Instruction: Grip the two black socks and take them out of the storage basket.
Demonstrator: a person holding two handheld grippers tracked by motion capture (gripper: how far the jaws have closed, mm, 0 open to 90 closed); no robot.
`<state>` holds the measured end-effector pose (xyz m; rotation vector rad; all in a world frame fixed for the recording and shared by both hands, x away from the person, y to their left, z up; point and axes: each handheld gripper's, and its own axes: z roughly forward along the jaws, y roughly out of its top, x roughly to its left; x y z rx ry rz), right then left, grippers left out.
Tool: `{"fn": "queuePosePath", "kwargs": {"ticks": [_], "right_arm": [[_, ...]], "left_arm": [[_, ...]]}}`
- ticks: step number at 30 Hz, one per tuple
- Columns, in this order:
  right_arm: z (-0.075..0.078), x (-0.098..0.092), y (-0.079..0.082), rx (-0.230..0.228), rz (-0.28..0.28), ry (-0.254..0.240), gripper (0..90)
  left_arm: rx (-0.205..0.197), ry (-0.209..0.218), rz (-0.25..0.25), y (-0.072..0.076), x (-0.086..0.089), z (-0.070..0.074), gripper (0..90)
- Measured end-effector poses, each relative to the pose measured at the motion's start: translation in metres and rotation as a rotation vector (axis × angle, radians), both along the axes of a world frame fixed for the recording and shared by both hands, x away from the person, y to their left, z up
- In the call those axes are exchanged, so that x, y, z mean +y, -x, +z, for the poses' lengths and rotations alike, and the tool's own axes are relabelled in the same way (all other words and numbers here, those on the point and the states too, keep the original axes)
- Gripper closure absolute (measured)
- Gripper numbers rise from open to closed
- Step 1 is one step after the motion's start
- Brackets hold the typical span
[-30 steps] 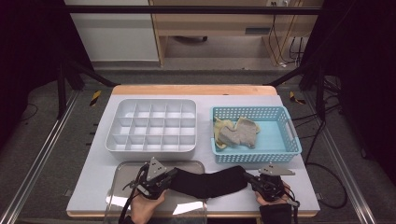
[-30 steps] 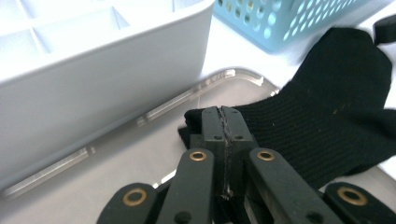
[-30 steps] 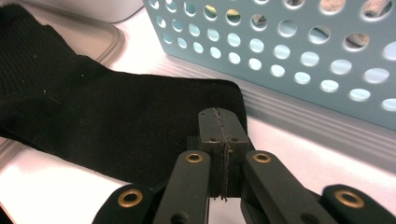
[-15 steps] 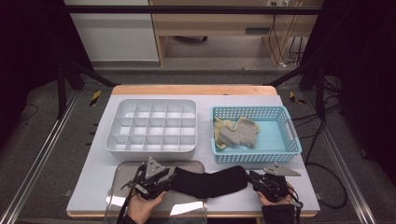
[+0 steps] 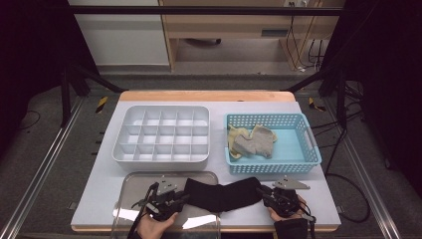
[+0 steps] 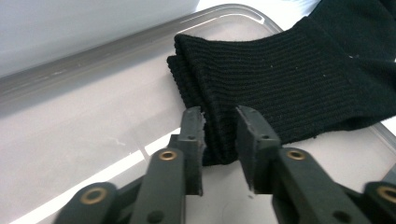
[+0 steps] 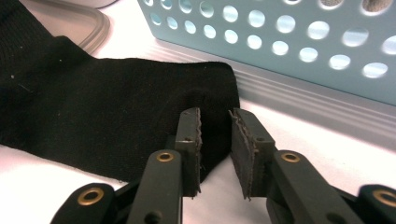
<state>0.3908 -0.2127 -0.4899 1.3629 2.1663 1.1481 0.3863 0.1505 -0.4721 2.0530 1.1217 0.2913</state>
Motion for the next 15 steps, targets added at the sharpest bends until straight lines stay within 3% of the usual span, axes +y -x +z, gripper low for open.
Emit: {"fn": "queuePosePath", "kwargs": {"ticks": [3, 10, 12, 15], "right_arm": [[0.001, 0.002, 0.001, 0.012, 0.003, -0.007, 82.9], [0.01, -0.009, 0.002, 0.011, -0.014, -0.021, 85.3], [0.011, -0.015, 0.001, 0.0, -0.023, -0.015, 85.2], [0.012, -0.019, -0.001, -0.017, -0.047, 0.035, 84.9]], "left_arm": [[-0.006, 0.006, -0.004, -0.001, -0.001, 0.001, 79.9], [-0.017, 0.054, -0.034, -0.001, 0.001, 0.008, 83.1], [-0.007, 0.081, -0.053, 0.0, 0.0, 0.009, 83.3], [0.0, 0.088, -0.082, 0.003, -0.004, 0.01, 83.3]]}}
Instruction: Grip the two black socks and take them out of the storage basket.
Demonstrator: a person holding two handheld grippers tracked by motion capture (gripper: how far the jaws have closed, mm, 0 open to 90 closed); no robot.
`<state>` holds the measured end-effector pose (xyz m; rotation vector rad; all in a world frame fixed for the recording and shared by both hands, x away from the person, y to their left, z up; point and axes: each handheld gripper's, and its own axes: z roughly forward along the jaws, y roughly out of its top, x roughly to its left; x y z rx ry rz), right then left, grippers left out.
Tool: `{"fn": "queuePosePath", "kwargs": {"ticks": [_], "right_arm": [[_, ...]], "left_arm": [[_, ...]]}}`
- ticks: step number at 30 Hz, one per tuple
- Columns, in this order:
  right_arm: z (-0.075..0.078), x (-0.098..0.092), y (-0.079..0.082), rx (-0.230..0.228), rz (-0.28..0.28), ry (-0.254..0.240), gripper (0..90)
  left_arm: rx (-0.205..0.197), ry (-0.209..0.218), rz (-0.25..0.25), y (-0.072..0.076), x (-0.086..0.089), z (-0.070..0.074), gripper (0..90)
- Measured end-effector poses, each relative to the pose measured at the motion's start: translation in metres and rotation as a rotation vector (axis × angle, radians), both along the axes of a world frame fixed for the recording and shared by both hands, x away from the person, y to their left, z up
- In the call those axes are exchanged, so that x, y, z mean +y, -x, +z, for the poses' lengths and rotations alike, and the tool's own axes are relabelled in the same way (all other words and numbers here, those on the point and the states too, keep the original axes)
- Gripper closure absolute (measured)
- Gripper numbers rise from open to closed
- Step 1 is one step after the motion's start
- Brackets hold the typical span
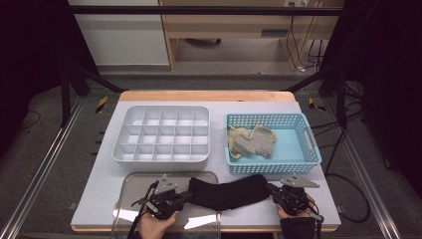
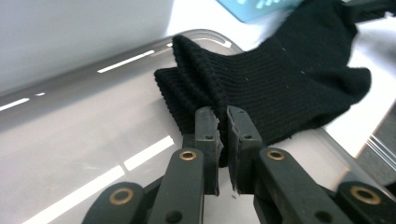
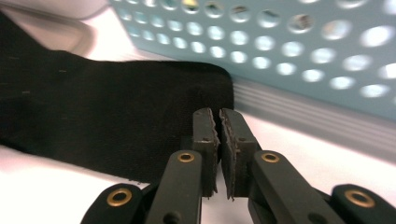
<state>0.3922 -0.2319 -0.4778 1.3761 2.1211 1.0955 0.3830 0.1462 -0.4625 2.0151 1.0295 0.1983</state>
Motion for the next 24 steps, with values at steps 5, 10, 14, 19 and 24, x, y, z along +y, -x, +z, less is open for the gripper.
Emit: {"fn": "queuePosePath", "kwargs": {"ticks": [5, 10, 14, 19, 24], "right_arm": [[-0.004, 0.004, -0.004, 0.005, 0.002, 0.039, 78.3], [0.015, 0.009, 0.009, -0.097, 0.028, -0.052, 77.2], [0.023, 0.028, 0.017, -0.103, 0.119, -0.114, 81.5], [0.017, 0.064, 0.023, -0.044, 0.269, -0.173, 87.1], [0.009, 0.088, 0.027, 0.008, 0.361, -0.182, 90.0]], "left_arm": [[-0.017, -0.009, 0.005, 0.001, 0.0, -0.001, 82.9], [-0.051, -0.061, 0.009, 0.003, -0.003, -0.002, 75.8], [-0.069, -0.09, 0.013, 0.005, -0.005, -0.002, 75.3], [-0.076, -0.108, 0.023, 0.004, -0.006, -0.001, 84.3], [-0.105, -0.086, 0.026, 0.002, -0.004, 0.006, 85.3]]}}
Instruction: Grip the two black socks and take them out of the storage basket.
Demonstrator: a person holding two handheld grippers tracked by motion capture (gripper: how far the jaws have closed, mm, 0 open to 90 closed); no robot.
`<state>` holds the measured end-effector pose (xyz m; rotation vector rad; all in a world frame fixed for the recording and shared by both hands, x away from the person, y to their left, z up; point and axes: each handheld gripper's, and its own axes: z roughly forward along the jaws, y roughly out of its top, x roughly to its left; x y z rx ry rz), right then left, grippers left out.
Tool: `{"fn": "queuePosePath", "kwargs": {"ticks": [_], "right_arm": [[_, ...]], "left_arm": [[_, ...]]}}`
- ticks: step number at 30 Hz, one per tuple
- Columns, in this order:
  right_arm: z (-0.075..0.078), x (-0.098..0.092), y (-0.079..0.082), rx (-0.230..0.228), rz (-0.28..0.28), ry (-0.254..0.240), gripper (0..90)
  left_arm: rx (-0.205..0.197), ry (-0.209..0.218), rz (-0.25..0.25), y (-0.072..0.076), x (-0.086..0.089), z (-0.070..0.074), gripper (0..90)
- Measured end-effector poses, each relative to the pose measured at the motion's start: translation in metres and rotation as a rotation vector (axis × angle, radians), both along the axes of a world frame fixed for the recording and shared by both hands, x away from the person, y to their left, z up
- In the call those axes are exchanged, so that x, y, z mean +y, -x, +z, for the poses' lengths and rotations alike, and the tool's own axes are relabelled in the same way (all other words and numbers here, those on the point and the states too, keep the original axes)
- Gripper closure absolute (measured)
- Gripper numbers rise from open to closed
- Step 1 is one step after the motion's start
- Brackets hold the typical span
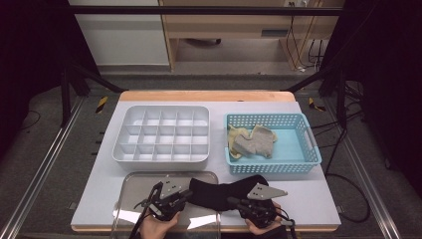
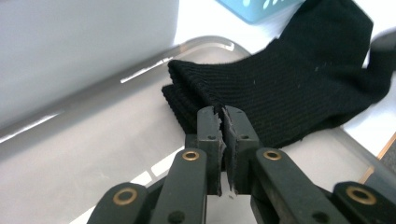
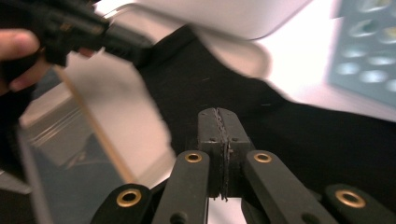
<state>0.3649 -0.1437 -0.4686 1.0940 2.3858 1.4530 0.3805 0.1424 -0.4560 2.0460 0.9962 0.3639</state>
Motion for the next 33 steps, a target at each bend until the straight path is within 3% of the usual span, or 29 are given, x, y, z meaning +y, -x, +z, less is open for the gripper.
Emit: {"fn": "queuePosePath", "kwargs": {"ticks": [6, 8, 13, 18, 22, 25, 28, 33], "right_arm": [[-0.015, 0.01, -0.002, 0.056, 0.017, 0.034, 90.0], [-0.021, 0.015, -0.003, 0.067, 0.017, 0.068, 90.0], [-0.016, 0.007, -0.002, 0.044, 0.004, 0.035, 89.4], [0.0, -0.026, -0.007, -0.029, -0.112, -0.001, 85.5], [0.006, -0.056, -0.013, -0.068, -0.22, 0.013, 81.9], [0.004, -0.072, -0.018, -0.063, -0.28, 0.029, 76.9], [0.0, -0.082, -0.023, -0.059, -0.307, 0.065, 73.8], [-0.007, -0.088, -0.027, -0.047, -0.339, 0.105, 68.5]], "left_arm": [[0.006, -0.006, 0.016, -0.005, 0.001, -0.003, 85.3], [0.006, -0.017, 0.019, -0.006, 0.001, -0.005, 85.3], [0.0, -0.029, 0.026, -0.006, 0.001, -0.005, 82.4], [-0.028, -0.002, 0.028, -0.004, 0.005, 0.005, 76.6], [-0.049, 0.015, 0.004, -0.001, 0.004, 0.016, 76.1], [-0.043, 0.024, -0.026, -0.002, -0.002, 0.022, 76.8], [-0.038, 0.039, -0.061, -0.003, -0.011, 0.027, 78.1], [-0.042, 0.027, -0.104, -0.007, -0.034, 0.03, 80.7]]}}
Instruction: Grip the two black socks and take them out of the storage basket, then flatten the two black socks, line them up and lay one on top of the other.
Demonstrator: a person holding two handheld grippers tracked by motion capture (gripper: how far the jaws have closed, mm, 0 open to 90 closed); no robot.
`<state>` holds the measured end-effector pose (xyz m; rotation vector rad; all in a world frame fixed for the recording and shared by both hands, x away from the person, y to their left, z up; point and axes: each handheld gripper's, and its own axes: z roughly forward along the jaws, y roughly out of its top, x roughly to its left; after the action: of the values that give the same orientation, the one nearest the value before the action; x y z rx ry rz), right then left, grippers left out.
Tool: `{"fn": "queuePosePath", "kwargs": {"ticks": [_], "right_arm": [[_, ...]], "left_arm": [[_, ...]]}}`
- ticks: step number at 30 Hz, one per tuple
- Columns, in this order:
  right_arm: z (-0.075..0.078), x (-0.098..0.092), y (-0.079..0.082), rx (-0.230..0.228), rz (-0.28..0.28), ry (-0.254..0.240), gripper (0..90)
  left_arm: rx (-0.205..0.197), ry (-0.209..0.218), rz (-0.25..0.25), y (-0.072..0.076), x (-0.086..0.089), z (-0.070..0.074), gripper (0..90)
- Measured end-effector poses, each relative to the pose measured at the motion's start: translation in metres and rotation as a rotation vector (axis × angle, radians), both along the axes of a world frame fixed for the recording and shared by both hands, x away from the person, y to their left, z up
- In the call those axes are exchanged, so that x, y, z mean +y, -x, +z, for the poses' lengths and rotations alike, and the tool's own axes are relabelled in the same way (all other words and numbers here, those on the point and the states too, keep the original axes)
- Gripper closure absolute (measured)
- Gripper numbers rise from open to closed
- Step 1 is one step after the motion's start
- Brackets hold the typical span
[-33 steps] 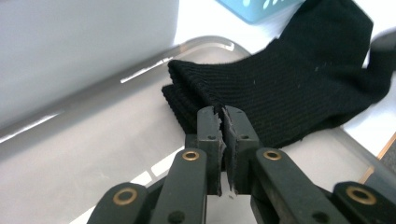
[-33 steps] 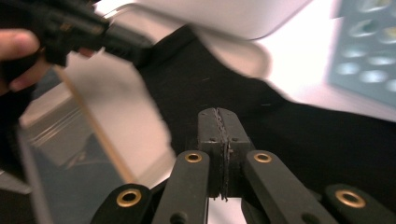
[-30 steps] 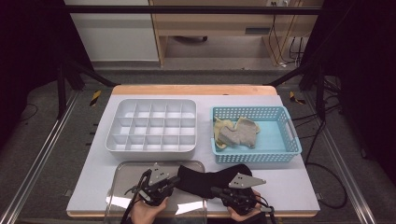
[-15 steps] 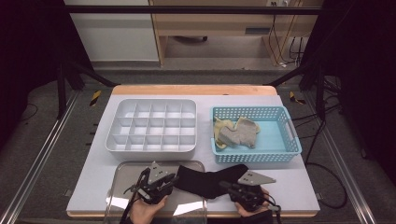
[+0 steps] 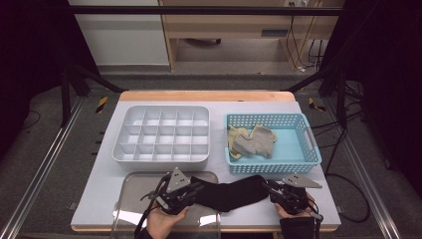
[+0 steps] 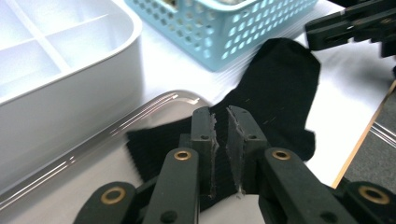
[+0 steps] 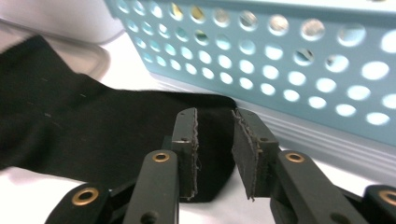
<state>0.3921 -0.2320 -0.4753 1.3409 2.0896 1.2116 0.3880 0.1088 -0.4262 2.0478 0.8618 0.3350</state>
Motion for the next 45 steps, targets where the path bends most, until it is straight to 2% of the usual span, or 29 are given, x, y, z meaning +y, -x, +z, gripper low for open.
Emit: {"fn": "queuePosePath", "kwargs": {"ticks": [3, 7, 12, 16, 22, 25, 28, 31, 36, 45], "right_arm": [[-0.004, -0.002, -0.001, 0.011, -0.012, 0.009, 65.9], [-0.007, -0.004, -0.002, 0.015, -0.02, 0.003, 64.3], [-0.01, -0.001, -0.003, 0.022, -0.015, 0.011, 62.4], [-0.014, 0.002, -0.004, 0.038, -0.01, 0.025, 61.6], [-0.016, 0.005, -0.004, 0.035, -0.017, 0.045, 67.0], [-0.016, 0.007, -0.003, 0.039, -0.013, 0.044, 75.5], [-0.016, 0.008, -0.003, 0.055, -0.006, 0.023, 81.9], [-0.014, 0.007, -0.003, 0.061, -0.002, 0.004, 83.4], [-0.001, 0.004, 0.001, 0.021, 0.012, -0.068, 83.7], [0.022, 0.015, 0.009, -0.056, 0.094, -0.094, 84.0]], "left_arm": [[-0.003, -0.007, -0.016, -0.003, -0.015, -0.003, 83.4], [0.027, -0.012, -0.028, -0.007, -0.033, -0.011, 88.6], [0.05, -0.022, -0.045, -0.009, -0.054, -0.022, 89.4], [0.068, -0.051, -0.059, -0.011, -0.066, -0.035, 89.4], [0.083, -0.069, -0.074, -0.013, -0.069, -0.047, 89.5], [0.092, -0.065, -0.071, -0.014, -0.068, -0.049, 89.6], [0.099, -0.067, -0.072, -0.015, -0.068, -0.051, 89.6], [0.099, -0.068, -0.07, -0.016, -0.069, -0.052, 89.6], [0.104, -0.072, -0.074, -0.016, -0.069, -0.052, 89.6], [0.108, -0.083, -0.081, -0.017, -0.071, -0.051, 89.6]]}}
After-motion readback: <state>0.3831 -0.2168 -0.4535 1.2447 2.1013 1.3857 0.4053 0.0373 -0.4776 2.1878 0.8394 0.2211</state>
